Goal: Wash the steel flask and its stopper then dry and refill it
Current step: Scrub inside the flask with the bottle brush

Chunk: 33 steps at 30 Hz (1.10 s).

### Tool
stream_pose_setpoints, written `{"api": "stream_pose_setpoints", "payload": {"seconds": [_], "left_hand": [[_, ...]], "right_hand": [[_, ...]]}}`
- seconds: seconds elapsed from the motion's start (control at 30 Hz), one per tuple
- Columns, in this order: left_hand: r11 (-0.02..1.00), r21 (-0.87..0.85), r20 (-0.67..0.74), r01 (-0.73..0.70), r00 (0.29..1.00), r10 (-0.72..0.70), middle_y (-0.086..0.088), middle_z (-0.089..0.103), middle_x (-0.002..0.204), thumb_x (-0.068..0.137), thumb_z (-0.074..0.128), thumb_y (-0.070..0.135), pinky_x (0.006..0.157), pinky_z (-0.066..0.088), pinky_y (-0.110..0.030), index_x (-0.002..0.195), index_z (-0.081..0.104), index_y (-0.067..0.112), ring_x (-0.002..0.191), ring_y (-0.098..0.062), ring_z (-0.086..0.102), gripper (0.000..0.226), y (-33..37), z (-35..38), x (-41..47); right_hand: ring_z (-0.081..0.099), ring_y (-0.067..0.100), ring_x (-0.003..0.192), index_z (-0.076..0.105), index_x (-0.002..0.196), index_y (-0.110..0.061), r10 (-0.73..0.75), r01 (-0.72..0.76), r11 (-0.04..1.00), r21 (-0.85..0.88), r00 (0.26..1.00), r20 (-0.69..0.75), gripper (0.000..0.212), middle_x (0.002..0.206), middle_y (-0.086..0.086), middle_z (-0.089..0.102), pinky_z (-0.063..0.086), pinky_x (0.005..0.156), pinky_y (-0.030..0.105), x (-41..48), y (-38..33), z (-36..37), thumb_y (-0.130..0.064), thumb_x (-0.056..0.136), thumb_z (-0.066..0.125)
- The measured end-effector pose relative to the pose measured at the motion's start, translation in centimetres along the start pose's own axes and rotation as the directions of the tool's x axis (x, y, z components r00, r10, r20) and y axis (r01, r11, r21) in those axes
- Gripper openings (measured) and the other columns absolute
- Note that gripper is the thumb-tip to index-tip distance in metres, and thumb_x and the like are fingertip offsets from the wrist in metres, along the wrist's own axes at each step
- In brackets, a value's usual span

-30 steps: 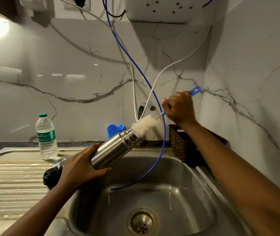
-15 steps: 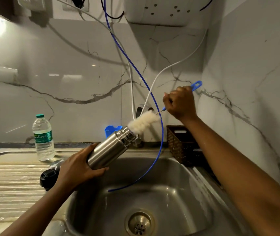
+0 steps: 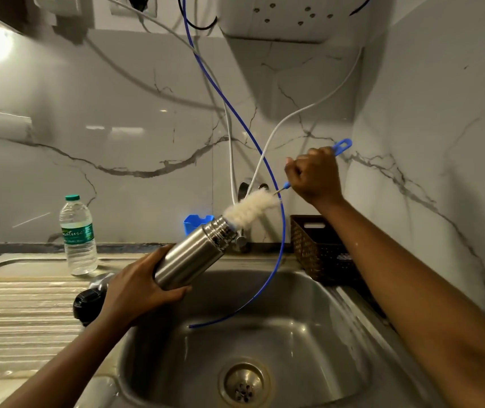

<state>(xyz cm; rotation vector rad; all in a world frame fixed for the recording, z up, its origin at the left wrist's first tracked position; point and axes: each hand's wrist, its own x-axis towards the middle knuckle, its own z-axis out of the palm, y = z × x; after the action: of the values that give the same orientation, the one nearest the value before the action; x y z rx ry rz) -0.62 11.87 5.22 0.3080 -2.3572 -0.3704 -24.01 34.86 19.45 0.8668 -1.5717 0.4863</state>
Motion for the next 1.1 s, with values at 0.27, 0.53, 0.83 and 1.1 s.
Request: {"api": "stream_pose_setpoints", "payload": {"seconds": [0.27, 0.53, 0.83, 1.1], "left_hand": [[0.999, -0.014, 0.008, -0.043, 0.999, 0.043, 0.012, 0.062, 0.095, 0.048, 0.054, 0.078, 0.059, 0.03, -0.007, 0.132, 0.05, 0.031, 0.076, -0.003, 0.05, 0.097, 0.5, 0.4, -0.2], [0.999, 0.037, -0.004, -0.015, 1.0, 0.016, 0.006, 0.066, 0.094, 0.049, 0.055, 0.078, 0.054, 0.03, -0.014, 0.131, 0.052, 0.032, 0.073, -0.005, 0.049, 0.095, -0.1, 0.2, -0.1], [0.998, 0.017, 0.01, -0.055, 0.998, 0.055, 0.006, 0.068, 0.095, 0.049, 0.05, 0.08, 0.057, 0.029, -0.007, 0.129, 0.053, 0.029, 0.072, -0.003, 0.05, 0.095, 0.7, 0.5, -0.3], [0.998, 0.031, 0.008, -0.056, 0.998, 0.055, 0.003, 0.069, 0.1, 0.047, 0.047, 0.081, 0.057, 0.027, -0.007, 0.132, 0.052, 0.028, 0.075, -0.004, 0.049, 0.1, 0.6, 0.3, -0.2]], "right_hand": [[0.034, 0.016, 0.049, 0.044, 0.049, -0.013, -0.235, 0.235, 0.972, -0.008, 0.972, 0.025, 0.046, 0.045, -0.002, 0.037, 0.026, 0.069, 0.03, -3.5, -6.9, 1.8, -0.028, 0.093, 0.039], [0.045, 0.022, 0.051, 0.053, 0.05, -0.005, 0.081, -0.081, 0.997, 0.009, 0.996, 0.034, 0.053, 0.043, 0.006, 0.046, 0.037, 0.074, 0.036, -0.8, 0.2, 0.2, -0.031, 0.093, 0.034], [0.039, 0.017, 0.048, 0.047, 0.05, -0.014, -0.264, 0.268, 0.963, -0.029, 0.96, 0.094, 0.048, 0.043, -0.001, 0.041, 0.033, 0.066, 0.031, -4.1, -5.8, 1.7, -0.029, 0.094, 0.036], [0.035, 0.016, 0.05, 0.047, 0.047, -0.011, 0.041, -0.04, 0.999, 0.012, 0.999, -0.032, 0.049, 0.042, 0.0, 0.04, 0.035, 0.071, 0.035, -2.3, -2.4, 0.0, -0.027, 0.092, 0.037]]}}
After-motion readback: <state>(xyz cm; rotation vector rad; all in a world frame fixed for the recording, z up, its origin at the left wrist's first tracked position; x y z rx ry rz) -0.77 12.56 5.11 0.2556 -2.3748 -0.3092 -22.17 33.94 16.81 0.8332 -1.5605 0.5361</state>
